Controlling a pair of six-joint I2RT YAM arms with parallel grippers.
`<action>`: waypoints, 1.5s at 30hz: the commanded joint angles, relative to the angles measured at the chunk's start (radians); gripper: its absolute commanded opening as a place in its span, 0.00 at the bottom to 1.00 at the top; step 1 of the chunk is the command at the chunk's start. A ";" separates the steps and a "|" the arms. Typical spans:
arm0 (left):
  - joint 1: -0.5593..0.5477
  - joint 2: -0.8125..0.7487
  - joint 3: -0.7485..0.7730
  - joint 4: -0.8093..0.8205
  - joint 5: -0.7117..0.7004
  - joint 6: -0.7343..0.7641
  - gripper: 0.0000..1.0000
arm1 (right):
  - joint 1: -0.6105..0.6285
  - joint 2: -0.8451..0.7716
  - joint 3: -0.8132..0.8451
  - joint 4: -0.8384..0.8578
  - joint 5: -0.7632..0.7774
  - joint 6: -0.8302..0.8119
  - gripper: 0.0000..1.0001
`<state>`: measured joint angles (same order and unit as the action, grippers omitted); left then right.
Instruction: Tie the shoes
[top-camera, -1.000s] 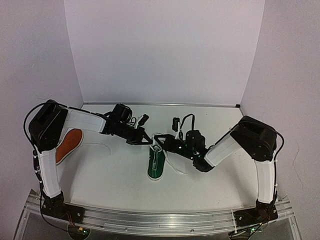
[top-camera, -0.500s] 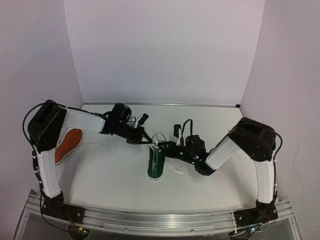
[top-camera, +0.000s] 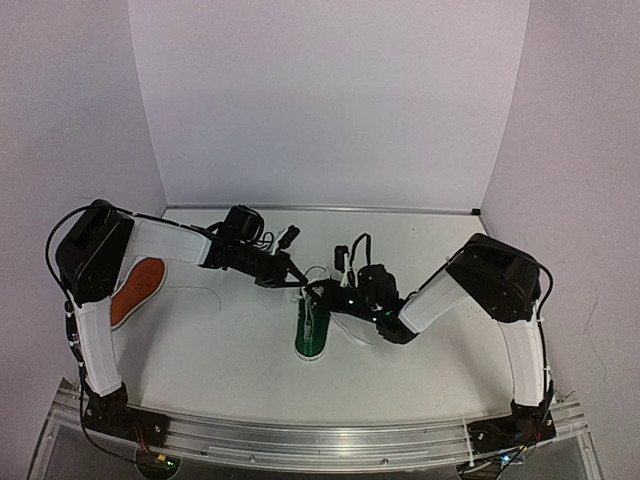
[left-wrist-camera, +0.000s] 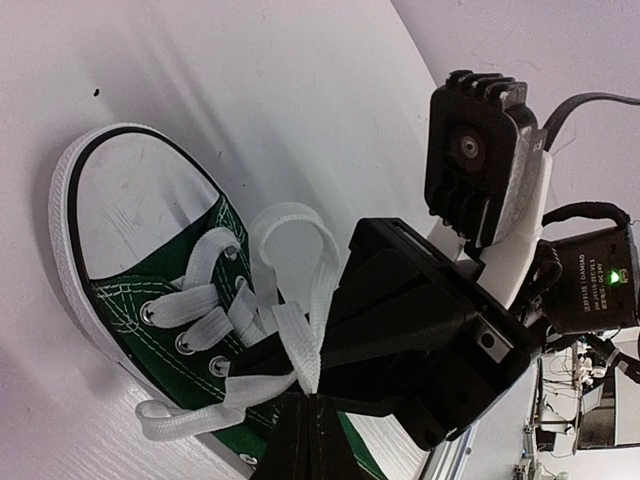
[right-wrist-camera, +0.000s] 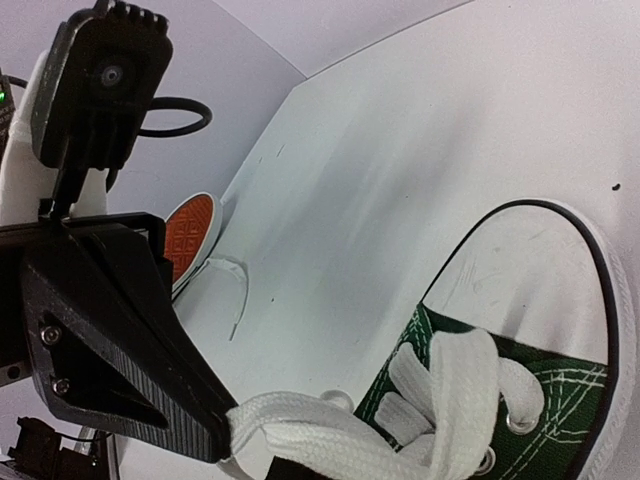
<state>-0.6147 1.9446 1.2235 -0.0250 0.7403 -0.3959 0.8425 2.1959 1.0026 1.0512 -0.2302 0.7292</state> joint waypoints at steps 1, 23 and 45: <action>-0.011 0.000 0.068 -0.010 0.009 0.033 0.00 | 0.009 0.041 0.053 -0.020 -0.051 -0.009 0.00; 0.093 -0.139 -0.163 -0.022 -0.183 0.270 0.54 | 0.001 0.056 0.030 0.013 -0.050 0.047 0.00; 0.024 0.027 -0.114 0.097 -0.077 0.605 0.56 | -0.001 0.046 0.039 0.012 -0.078 0.074 0.00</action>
<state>-0.5796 1.9298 1.0384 0.0519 0.6372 0.1549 0.8360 2.2368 1.0424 1.0550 -0.2785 0.7912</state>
